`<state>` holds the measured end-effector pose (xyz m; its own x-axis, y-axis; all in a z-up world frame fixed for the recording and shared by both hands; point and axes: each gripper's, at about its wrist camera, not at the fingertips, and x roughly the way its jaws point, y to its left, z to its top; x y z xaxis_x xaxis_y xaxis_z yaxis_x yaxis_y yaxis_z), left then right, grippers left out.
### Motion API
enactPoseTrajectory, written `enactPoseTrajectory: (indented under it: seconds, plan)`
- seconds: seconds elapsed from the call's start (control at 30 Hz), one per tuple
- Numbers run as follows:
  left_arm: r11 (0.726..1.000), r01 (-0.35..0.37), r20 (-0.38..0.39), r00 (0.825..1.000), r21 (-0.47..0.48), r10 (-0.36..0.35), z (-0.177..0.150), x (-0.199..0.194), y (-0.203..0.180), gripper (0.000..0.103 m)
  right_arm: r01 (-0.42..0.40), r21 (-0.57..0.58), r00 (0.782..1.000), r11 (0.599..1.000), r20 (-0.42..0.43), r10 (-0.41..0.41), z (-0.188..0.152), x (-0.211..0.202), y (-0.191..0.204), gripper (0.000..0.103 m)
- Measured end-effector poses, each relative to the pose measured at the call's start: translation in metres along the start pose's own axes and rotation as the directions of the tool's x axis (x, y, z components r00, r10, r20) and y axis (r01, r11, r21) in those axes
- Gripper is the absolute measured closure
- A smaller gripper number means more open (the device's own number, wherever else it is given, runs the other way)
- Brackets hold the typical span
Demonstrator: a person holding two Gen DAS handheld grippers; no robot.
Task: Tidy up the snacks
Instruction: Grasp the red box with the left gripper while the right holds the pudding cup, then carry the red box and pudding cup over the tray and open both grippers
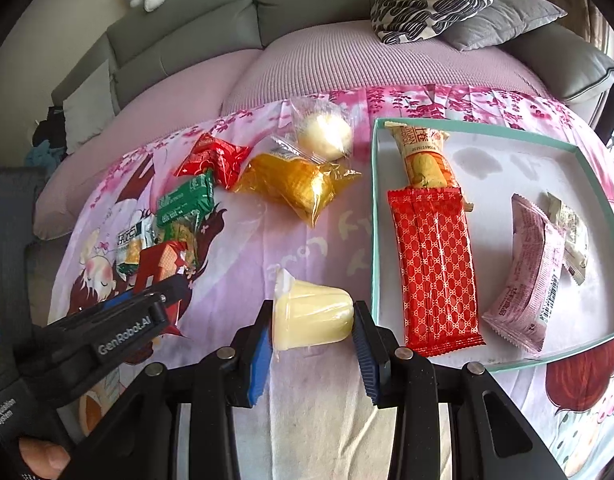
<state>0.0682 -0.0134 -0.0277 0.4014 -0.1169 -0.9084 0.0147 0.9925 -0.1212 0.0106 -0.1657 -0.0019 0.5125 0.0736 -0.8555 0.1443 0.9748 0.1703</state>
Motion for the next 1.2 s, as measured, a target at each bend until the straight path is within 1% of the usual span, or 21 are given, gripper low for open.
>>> enactPoseTrajectory:
  seconds: [0.1, 0.2, 0.27, 0.3, 0.37, 0.47, 0.6, 0.67, 0.77, 0.87, 0.97, 1.07, 1.2]
  plan:
    - [1.0, 0.016, 0.001, 1.0, -0.002, -0.016, -0.003, -0.007, 0.002, 0.062, -0.001, 0.01, 1.0, 1.0, 0.009, 0.001, 0.003, -0.003, -0.003, 0.063]
    - [0.999, 0.035, 0.013, 0.999, -0.004, -0.035, 0.001, -0.014, -0.005, 0.062, 0.003, 0.03, 0.999, 1.0, 0.041, -0.004, 0.011, -0.01, -0.012, 0.063]
    - [0.999, 0.047, 0.018, 0.999, 0.007, -0.047, 0.006, -0.014, -0.013, 0.062, 0.031, 0.036, 0.997, 0.999, 0.07, -0.034, 0.016, -0.014, -0.021, 0.063]
    - [0.998, 0.053, 0.022, 0.998, 0.015, -0.054, 0.007, -0.015, -0.018, 0.062, 0.058, 0.039, 0.994, 0.998, 0.088, -0.061, 0.019, -0.016, -0.026, 0.063]
    - [0.997, 0.071, 0.028, 0.997, 0.035, -0.072, 0.012, -0.018, -0.031, 0.062, 0.09, 0.066, 0.989, 0.994, 0.114, -0.097, 0.027, -0.018, -0.041, 0.063]
    - [0.992, 0.103, 0.029, 0.994, 0.072, -0.105, 0.019, -0.018, -0.054, 0.062, 0.096, 0.122, 0.982, 0.988, 0.148, -0.114, 0.039, -0.022, -0.067, 0.063]
    - [0.984, 0.127, 0.038, 0.99, 0.126, -0.133, 0.031, -0.019, -0.089, 0.062, 0.185, 0.146, 0.954, 0.972, 0.21, -0.213, 0.049, -0.029, -0.091, 0.063]
    - [0.977, 0.144, 0.051, 0.987, 0.161, -0.153, 0.038, -0.021, -0.11, 0.066, 0.185, 0.185, 0.954, 0.965, 0.203, -0.221, 0.052, -0.027, -0.105, 0.063]
    - [0.965, 0.157, 0.061, 0.983, 0.209, -0.174, 0.044, -0.022, -0.137, 0.066, 0.172, 0.234, 0.955, 0.957, 0.199, -0.22, 0.055, -0.023, -0.124, 0.063]
    - [0.959, 0.146, 0.057, 0.985, 0.243, -0.165, 0.047, -0.021, -0.159, 0.068, 0.167, 0.272, 0.954, 0.948, 0.2, -0.225, 0.056, -0.021, -0.142, 0.063]
    - [0.961, 0.125, 0.051, 0.989, 0.249, -0.142, 0.044, -0.019, -0.163, 0.068, 0.175, 0.307, 0.955, 0.936, 0.178, -0.237, 0.052, -0.021, -0.158, 0.063]
    - [0.969, 0.094, 0.037, 0.994, 0.229, -0.105, 0.037, -0.013, -0.153, 0.068, 0.197, 0.35, 0.959, 0.916, 0.126, -0.255, 0.046, -0.017, -0.174, 0.063]
    - [0.982, 0.058, -0.001, 0.998, 0.179, -0.058, 0.028, 0.0, -0.128, 0.067, 0.18, 0.394, 0.966, 0.901, 0.102, -0.237, 0.039, -0.02, -0.185, 0.063]
